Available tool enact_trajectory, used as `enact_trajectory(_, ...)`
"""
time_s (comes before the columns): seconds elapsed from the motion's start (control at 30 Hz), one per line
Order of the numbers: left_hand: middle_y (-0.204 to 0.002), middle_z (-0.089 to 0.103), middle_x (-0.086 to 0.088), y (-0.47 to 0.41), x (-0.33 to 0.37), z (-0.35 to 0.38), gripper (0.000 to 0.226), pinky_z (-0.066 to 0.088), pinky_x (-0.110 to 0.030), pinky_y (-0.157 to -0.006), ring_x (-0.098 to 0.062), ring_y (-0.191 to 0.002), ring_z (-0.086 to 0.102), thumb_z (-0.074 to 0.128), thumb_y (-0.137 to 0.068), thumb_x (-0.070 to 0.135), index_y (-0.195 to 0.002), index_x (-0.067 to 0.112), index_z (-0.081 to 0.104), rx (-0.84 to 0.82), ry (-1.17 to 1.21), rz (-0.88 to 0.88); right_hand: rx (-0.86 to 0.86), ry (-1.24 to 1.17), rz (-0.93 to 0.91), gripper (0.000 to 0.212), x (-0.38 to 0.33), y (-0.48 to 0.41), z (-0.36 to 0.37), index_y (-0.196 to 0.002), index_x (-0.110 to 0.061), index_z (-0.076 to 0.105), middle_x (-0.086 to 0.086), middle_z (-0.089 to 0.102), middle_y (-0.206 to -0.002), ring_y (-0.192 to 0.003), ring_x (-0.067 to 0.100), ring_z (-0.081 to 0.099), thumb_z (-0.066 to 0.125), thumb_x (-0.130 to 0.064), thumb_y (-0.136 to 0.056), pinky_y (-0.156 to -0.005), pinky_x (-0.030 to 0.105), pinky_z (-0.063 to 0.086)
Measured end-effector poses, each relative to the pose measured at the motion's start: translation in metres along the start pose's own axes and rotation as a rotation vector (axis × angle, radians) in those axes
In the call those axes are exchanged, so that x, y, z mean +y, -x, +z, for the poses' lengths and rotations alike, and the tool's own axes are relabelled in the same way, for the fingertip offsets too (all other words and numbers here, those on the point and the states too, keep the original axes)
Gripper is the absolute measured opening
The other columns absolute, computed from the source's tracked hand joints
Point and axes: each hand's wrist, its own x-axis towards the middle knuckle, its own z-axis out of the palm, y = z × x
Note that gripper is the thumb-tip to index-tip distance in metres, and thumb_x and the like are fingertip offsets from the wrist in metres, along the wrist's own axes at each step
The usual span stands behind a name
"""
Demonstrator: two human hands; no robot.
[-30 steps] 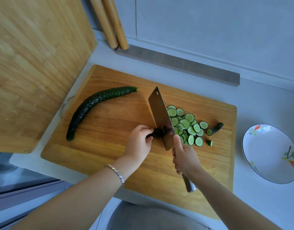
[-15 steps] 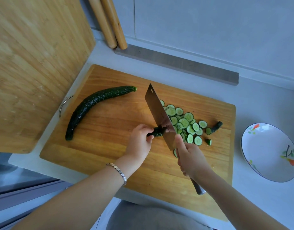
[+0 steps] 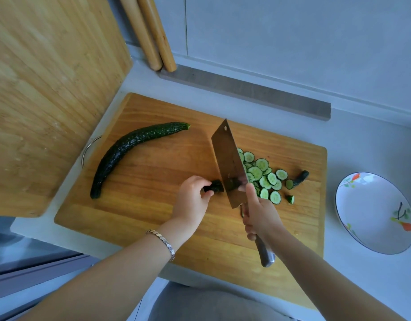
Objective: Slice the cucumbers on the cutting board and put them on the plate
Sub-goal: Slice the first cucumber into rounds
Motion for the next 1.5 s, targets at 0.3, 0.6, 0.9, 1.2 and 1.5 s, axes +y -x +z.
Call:
enact_trajectory(0.3,-0.100,0.064,-0.006,-0.001,0.002,0.000,0.020,0.049,-0.028,-0.077,-0.021,-0.091,0.057,0.070,-0.079,0.005,-0.100,0.004,0.069,-0.020,-0.018,-0.030,-0.021,0.084,-0.076,0.054,0.000,0.019,-0.010,-0.060,-0.014,0.032,-0.005,0.029,-0.042,-0.035,0.011,0.023,0.034,-0.058,-0.093,-0.039,0.018,0.023)
enact_trajectory(0.6,-0.101,0.066,-0.008,-0.002,0.001,0.001,0.020,0.049,-0.030,-0.076,-0.025,-0.090,0.059,0.070,-0.078,0.002,-0.098,0.002,0.070,-0.026,-0.050,0.002,0.006,0.263,-0.130,0.057,0.005,0.001,0.002,-0.066,-0.014,0.034,0.000,0.031,-0.052,-0.048,0.018,0.028,0.029,-0.066,-0.089,-0.053,0.030,0.026)
enact_trajectory(0.9,-0.101,0.065,-0.012,0.000,0.000,-0.002,0.023,0.049,-0.026,-0.080,-0.026,-0.091,0.061,0.068,-0.078,-0.003,-0.101,-0.001,0.069,-0.032,-0.050,0.053,0.016,0.055,-0.044,0.057,0.007,-0.004,0.006,-0.058,-0.015,0.034,-0.004,0.030,-0.042,-0.036,0.014,0.027,0.031,-0.059,-0.094,-0.041,0.020,0.027)
enact_trajectory(1.2,-0.098,0.065,-0.012,0.000,0.001,0.000,0.021,0.053,-0.034,-0.077,-0.027,-0.086,0.062,0.067,-0.078,-0.005,-0.098,-0.002,0.069,-0.026,-0.020,0.032,-0.010,0.075,-0.089,0.054,0.004,0.016,-0.007,-0.060,-0.014,0.036,-0.008,0.030,-0.039,-0.032,0.009,0.025,0.033,-0.057,-0.093,-0.038,0.018,0.024)
enact_trajectory(1.5,-0.098,0.065,-0.012,-0.001,-0.001,0.001,0.021,0.053,-0.032,-0.074,-0.027,-0.085,0.062,0.066,-0.079,-0.006,-0.099,-0.002,0.069,-0.029,-0.026,0.037,0.004,0.110,-0.135,0.052,0.005,0.018,-0.003,-0.062,-0.014,0.032,-0.004,0.030,-0.044,-0.037,0.012,0.025,0.033,-0.055,-0.093,-0.041,0.020,0.024)
